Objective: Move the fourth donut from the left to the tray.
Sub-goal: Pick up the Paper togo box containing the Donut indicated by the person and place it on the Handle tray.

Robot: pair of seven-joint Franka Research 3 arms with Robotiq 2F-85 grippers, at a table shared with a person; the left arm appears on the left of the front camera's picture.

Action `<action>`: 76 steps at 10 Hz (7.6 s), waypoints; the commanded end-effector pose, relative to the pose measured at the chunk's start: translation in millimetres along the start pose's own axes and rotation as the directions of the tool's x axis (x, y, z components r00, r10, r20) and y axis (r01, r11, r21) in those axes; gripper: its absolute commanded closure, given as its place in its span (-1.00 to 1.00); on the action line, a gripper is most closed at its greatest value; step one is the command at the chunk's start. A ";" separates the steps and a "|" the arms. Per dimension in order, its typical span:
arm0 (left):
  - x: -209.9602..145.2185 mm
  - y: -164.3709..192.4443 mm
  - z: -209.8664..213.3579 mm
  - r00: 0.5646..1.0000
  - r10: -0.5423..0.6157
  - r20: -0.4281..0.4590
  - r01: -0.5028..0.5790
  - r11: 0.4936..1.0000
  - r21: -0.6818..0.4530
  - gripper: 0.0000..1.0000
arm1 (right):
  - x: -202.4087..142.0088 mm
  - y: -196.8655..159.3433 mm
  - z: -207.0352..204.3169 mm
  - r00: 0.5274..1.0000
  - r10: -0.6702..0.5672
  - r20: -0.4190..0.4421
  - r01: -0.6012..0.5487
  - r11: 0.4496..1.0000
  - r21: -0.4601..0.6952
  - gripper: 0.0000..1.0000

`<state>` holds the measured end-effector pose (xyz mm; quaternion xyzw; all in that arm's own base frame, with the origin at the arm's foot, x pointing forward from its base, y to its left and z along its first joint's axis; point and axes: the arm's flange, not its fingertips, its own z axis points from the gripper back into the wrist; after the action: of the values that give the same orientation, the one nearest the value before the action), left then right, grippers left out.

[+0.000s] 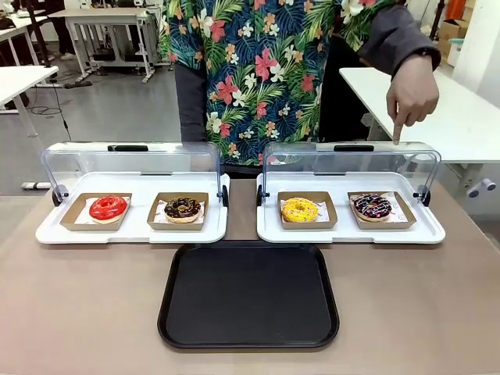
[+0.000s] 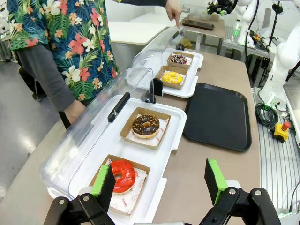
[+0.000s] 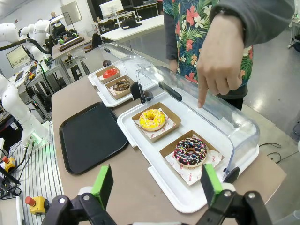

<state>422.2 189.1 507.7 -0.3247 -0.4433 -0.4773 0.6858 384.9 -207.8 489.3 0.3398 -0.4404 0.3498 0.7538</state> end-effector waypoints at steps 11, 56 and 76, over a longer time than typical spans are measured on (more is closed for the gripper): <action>1.5 0.8 0.7 1.000 -0.004 0.003 0.004 1.000 -0.004 -1.00 | 1.3 0.0 -0.7 1.000 0.016 0.023 -0.016 1.000 0.003 -1.00; 1.5 0.8 0.7 1.000 -0.004 0.003 0.004 1.000 -0.004 -1.00 | -73.5 -28.0 -283.2 0.336 0.547 -0.767 -0.685 0.701 0.199 -1.00; 1.5 0.8 0.7 1.000 -0.004 0.003 0.004 1.000 -0.004 -1.00 | -59.1 1.3 -268.7 0.363 0.526 -0.769 -0.684 0.711 0.164 0.96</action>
<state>423.8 190.2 507.4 -0.3243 -0.4424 -0.4772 0.6866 493.5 -5.8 316.8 -0.0898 -0.1712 0.6783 0.7089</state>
